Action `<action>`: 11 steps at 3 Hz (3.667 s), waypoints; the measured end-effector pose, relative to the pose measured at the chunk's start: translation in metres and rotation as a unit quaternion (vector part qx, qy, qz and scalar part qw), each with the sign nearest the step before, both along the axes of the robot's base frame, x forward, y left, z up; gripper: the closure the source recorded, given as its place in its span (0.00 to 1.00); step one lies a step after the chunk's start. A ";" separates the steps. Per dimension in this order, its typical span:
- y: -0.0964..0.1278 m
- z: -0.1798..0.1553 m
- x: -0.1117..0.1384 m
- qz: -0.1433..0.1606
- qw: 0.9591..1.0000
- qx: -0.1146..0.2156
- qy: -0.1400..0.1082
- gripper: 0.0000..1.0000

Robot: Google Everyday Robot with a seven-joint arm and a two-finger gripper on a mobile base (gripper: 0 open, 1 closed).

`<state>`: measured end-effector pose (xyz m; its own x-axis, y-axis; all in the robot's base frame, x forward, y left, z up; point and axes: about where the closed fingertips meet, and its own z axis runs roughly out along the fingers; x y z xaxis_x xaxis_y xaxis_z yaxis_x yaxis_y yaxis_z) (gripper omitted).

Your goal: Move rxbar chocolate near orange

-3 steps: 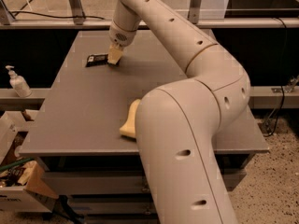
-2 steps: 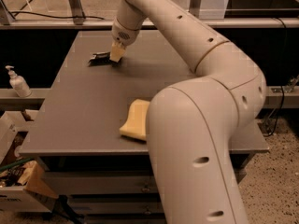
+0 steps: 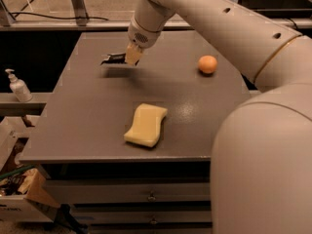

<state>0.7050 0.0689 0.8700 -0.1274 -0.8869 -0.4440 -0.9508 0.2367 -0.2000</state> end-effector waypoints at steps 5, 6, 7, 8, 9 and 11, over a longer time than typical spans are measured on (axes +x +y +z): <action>-0.129 0.027 -0.201 -0.183 0.982 -0.040 0.004 1.00; -0.144 0.011 -0.215 -0.201 0.978 -0.049 0.018 1.00; -0.156 -0.005 -0.217 -0.212 0.975 -0.056 0.027 1.00; -0.159 -0.020 -0.212 -0.214 0.974 -0.058 0.037 0.84; -0.158 -0.032 -0.208 -0.211 0.975 -0.056 0.047 0.62; -0.150 -0.046 -0.196 -0.199 0.977 -0.044 0.057 0.13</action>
Offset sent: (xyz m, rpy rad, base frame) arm -0.1506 -0.1058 0.0383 -0.0522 -0.0396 -0.2884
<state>0.5093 -0.0809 0.8240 -0.5149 -0.7909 -0.3308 -0.8037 0.5796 -0.1348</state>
